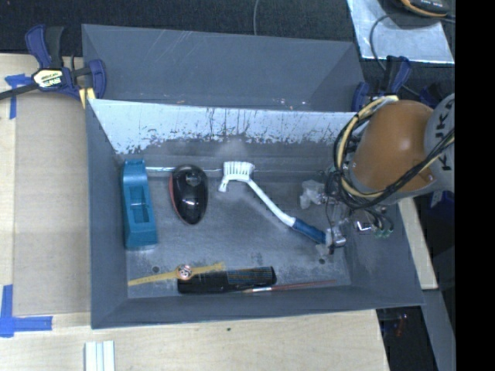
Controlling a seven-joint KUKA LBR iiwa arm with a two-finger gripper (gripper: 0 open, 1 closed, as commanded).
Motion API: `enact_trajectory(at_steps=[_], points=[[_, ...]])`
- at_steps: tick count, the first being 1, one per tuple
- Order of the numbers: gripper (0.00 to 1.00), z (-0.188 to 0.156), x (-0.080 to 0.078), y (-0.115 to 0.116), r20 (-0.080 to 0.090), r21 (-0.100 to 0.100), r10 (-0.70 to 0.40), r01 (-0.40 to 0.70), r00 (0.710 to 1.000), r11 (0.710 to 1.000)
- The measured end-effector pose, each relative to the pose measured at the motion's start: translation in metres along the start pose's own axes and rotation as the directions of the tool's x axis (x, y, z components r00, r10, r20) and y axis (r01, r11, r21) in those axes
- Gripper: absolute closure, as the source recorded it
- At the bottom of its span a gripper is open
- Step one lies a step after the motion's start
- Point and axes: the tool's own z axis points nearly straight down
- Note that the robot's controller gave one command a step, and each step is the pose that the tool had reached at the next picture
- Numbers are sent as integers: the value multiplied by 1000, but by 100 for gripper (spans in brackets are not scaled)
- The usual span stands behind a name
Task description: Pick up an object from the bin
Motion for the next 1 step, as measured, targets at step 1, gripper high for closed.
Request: enact_trajectory(at_steps=[1], points=[[100,23,-34,19,-6,0,305,-305,952,952]])
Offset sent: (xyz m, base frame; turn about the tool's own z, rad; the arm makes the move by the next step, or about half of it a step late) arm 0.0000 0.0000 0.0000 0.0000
